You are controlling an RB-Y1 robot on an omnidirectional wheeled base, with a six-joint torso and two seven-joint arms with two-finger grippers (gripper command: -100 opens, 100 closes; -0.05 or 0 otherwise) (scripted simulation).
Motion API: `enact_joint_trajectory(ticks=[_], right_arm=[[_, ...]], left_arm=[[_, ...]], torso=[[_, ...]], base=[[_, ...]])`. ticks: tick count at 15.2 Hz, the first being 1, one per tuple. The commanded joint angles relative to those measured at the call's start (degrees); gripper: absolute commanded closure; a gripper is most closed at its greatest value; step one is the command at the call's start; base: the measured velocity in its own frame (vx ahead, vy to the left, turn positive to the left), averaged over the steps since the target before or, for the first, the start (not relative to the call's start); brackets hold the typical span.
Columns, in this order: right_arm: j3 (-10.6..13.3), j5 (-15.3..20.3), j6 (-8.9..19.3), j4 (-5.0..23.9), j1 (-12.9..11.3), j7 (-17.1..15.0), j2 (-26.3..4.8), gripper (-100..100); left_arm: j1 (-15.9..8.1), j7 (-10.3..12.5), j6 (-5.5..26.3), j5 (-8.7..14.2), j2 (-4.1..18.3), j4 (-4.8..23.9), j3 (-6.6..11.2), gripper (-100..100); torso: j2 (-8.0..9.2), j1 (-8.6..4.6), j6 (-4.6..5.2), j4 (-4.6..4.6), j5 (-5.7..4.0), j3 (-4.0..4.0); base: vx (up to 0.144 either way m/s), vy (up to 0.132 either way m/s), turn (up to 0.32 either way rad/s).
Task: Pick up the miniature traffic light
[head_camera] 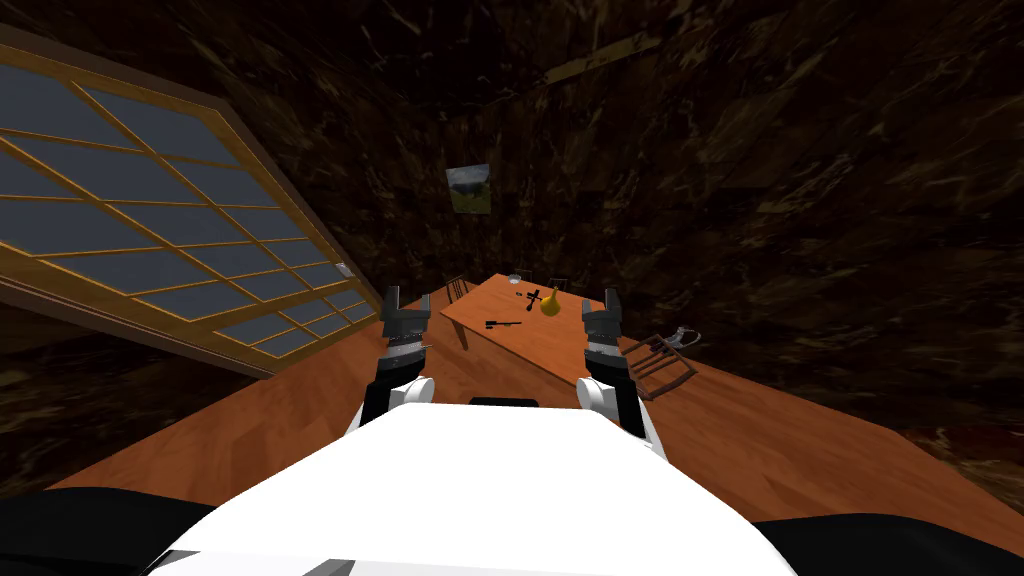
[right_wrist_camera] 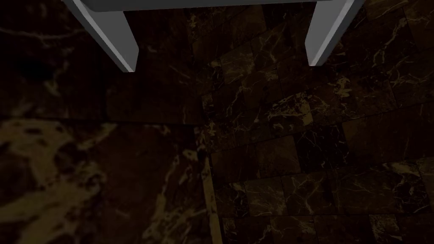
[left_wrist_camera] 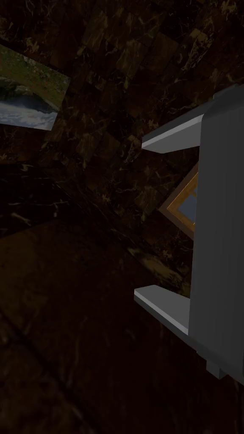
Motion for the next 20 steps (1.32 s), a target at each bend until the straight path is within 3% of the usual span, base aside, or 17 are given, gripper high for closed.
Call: enact_joint_trajectory(ticks=[1, 3, 5, 6, 8, 9, 12, 13, 14, 15, 16, 17, 18, 20], right_arm=[[0.0, 0.0, 0.0, 0.0, 0.0, 0.0, 0.0, 0], [0.0, 0.0, 0.0, 0.0, 0.0, 0.0, 0.0, 0], [0.0, 0.0, 0.0, 0.0, 0.0, 0.0, 0.0, 0], [0.0, 0.0, 0.0, 0.0, 0.0, 0.0, 0.0, 0], [0.0, 0.0, 0.0, 0.0, 0.0, 0.0, 0.0, 0], [0.0, 0.0, 0.0, 0.0, 0.0, 0.0, 0.0, 0], [0.0, 0.0, 0.0, 0.0, 0.0, 0.0, 0.0, 0], [0.0, 0.0, 0.0, 0.0, 0.0, 0.0, 0.0, 0], [0.0, 0.0, 0.0, 0.0, 0.0, 0.0, 0.0, 0], [0.0, 0.0, 0.0, 0.0, 0.0, 0.0, 0.0, 0], [0.0, 0.0, 0.0, 0.0, 0.0, 0.0, 0.0, 0], [0.0, 0.0, 0.0, 0.0, 0.0, 0.0, 0.0, 0], [0.0, 0.0, 0.0, 0.0, 0.0, 0.0, 0.0, 0], [0.0, 0.0, 0.0, 0.0, 0.0, 0.0, 0.0, 0]], left_arm=[[-0.7, 0.5, 0.6, -0.3, 2.2, 1.0, 0.01, -100], [-1.5, 1.1, 1.2, -0.5, 3.8, 2.0, 0.02, -100], [-3.7, 2.6, 3.0, -1.3, 6.8, 4.9, 0.07, -100], [-3.7, 2.6, 3.0, -1.3, 6.8, 4.9, 0.07, -100], [-6.8, 4.8, 5.4, -2.5, 9.2, 8.3, 0.21, -100], [-6.8, 4.8, 5.4, -2.5, 9.2, 8.8, 0.21, -100], [-10.6, 7.4, 8.4, -3.8, 10.9, 12.7, 0.45, -100], [-10.6, 7.4, 8.4, -3.8, 10.9, 13.8, 0.45, -100], [-12.7, 8.8, 10.1, -4.6, 11.6, 15.6, 0.62, -100], [-12.8, 8.8, 10.1, -4.6, 11.6, 16.6, 0.62, -100], [-14.9, 10.4, 11.9, -5.5, 12.2, 18.2, 0.83, -100], [-15.0, 10.4, 11.9, -5.5, 12.2, 19.6, 0.83, -100], [-17.2, 12.0, 13.8, -6.3, 12.8, 20.9, 1.10, -100], [-17.3, 12.0, 13.8, -6.3, 12.8, 22.7, 1.10, -100]], torso=[[0.00, 0.00, 0.00, 0.00, 0.00, 0.00], [-0.03, 0.01, 0.02, -0.01, 0.00, -0.02], [-0.04, 0.02, 0.01, -0.01, 0.00, -0.02], [-0.07, 0.01, 0.03, -0.01, 0.01, -0.04], [-0.08, 0.01, 0.02, -0.02, 0.00, -0.05], [-0.10, 0.00, 0.04, -0.02, 0.00, -0.06], [-0.11, -0.02, 0.02, -0.03, 0.00, -0.06], [-0.11, -0.02, 0.03, -0.03, 0.00, -0.06], [-0.10, -0.02, 0.02, -0.03, 0.00, -0.06], [-0.10, -0.03, 0.04, -0.02, 0.00, -0.06], [-0.10, -0.03, 0.02, -0.03, 0.00, -0.06], [-0.11, -0.04, 0.04, -0.02, -0.01, -0.07], [-0.11, -0.04, 0.02, -0.03, -0.01, -0.07], [-0.10, -0.04, 0.03, -0.03, -0.01, -0.06]], base=[[0.002, -0.002, -0.028], [0.006, -0.004, -0.059], [0.012, -0.003, -0.069], [0.014, -0.003, -0.070], [0.015, -0.008, -0.109], [0.016, -0.007, -0.109], [0.016, -0.008, -0.089], [0.014, -0.007, -0.103], [0.012, -0.010, -0.132], [0.012, -0.008, -0.096], [0.016, -0.011, -0.108], [0.016, -0.011, -0.115], [0.015, -0.010, -0.148], [0.012, -0.006, -0.086]])
